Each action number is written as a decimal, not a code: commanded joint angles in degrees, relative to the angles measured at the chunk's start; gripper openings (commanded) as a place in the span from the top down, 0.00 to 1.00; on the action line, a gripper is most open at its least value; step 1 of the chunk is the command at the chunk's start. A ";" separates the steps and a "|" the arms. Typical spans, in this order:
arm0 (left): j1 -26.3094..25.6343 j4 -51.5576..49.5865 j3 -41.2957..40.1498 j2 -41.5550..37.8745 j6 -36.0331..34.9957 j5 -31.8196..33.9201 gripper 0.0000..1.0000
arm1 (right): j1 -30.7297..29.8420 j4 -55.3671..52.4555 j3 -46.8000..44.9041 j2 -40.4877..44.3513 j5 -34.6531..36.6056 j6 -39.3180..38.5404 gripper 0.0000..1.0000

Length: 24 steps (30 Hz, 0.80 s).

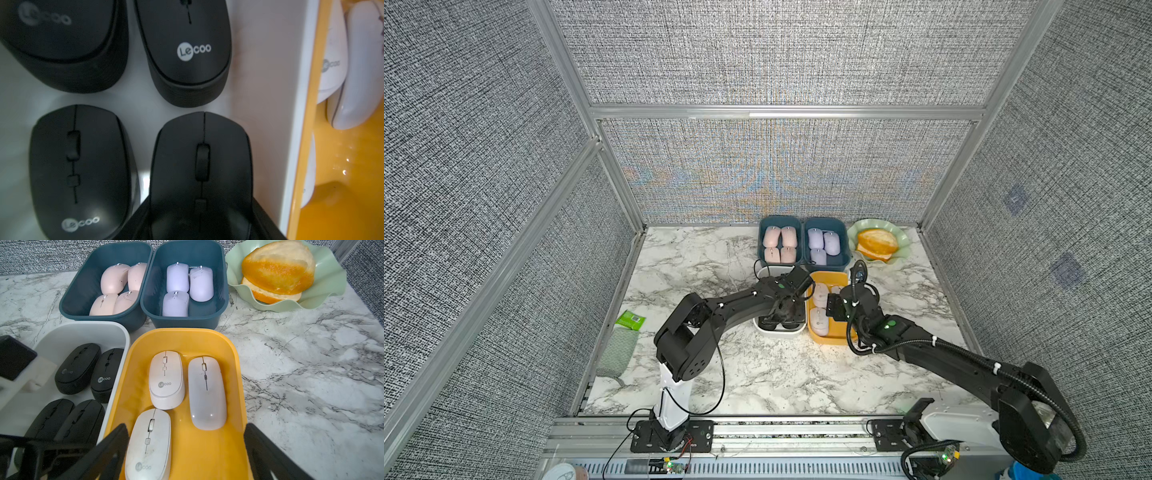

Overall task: Place the mice by color into the storage box
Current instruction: Place the mouse in the storage box.

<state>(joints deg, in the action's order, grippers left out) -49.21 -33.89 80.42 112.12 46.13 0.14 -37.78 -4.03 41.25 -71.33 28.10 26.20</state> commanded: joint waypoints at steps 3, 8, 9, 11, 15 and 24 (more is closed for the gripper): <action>-0.52 -0.64 0.41 0.46 0.21 0.81 0.44 | 0.05 0.86 0.21 -0.20 -0.25 0.70 0.11; -0.95 -1.79 1.40 0.37 0.10 1.39 0.42 | 0.01 0.95 0.22 -0.30 -0.50 0.72 0.11; -1.02 -1.88 1.49 0.14 0.04 1.59 0.40 | 0.02 0.96 0.15 -0.28 -0.61 0.66 0.11; -1.11 -2.38 1.58 -0.21 0.19 2.04 0.40 | 0.07 0.94 0.19 -0.22 -0.68 0.63 0.11; -1.06 -2.56 1.58 -0.85 -0.07 2.22 0.39 | 0.06 1.07 0.29 -0.41 -0.76 0.61 0.11; -1.07 -1.97 0.27 0.64 -0.08 2.23 0.39 | 0.04 1.13 0.16 -0.30 -1.03 0.60 0.10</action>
<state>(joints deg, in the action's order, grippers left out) -50.26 -35.66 80.93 112.31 46.52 1.56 -37.76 -3.99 41.25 -71.77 26.98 26.20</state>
